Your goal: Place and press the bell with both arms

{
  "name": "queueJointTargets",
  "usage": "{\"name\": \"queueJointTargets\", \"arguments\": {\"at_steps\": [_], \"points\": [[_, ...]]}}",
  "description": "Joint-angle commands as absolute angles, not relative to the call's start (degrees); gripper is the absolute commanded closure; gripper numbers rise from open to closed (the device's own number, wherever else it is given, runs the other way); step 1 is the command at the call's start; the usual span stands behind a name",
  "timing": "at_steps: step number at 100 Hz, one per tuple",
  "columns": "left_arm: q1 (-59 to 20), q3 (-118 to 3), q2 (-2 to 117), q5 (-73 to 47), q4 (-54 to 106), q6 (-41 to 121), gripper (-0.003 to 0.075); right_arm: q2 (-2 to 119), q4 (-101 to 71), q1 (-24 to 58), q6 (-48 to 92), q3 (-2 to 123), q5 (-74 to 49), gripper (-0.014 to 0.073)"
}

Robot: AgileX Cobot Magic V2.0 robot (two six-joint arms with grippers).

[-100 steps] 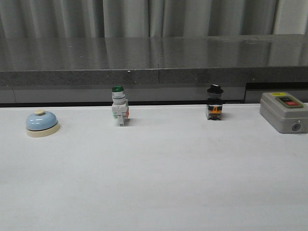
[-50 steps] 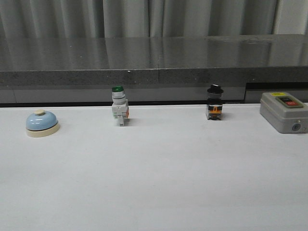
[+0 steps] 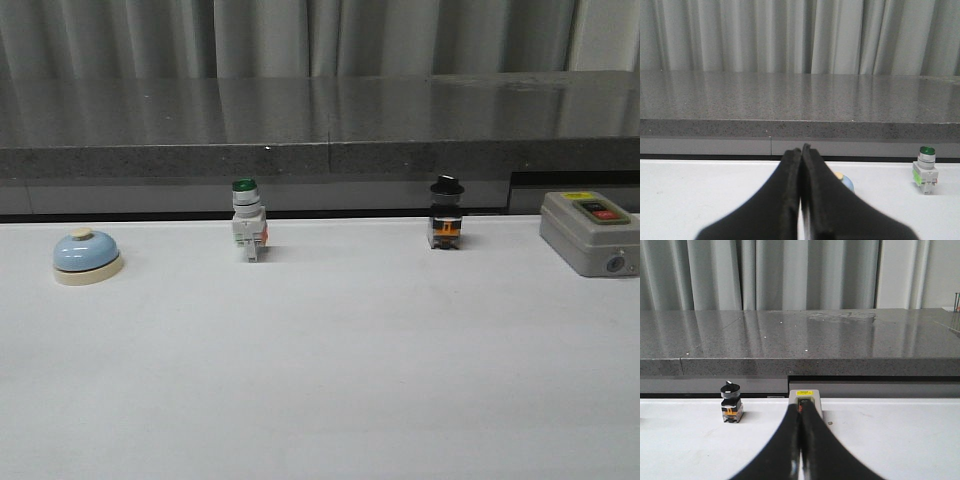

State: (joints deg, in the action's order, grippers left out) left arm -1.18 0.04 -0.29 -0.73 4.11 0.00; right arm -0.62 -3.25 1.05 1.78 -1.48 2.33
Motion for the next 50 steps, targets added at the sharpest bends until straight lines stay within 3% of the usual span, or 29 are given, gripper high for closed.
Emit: {"name": "queueJointTargets", "arguments": {"at_steps": [1,50], "points": [[-1.12,1.84,-1.93,4.23,4.81,-0.72,0.0741,-1.64,-2.84,0.81,1.83,-0.68,6.75,0.0654],[-1.12,-14.93,10.59,-6.3,7.76,-0.72,0.0741,-1.64,-2.84,0.81,1.83,-0.68,6.75,0.0654]]}}
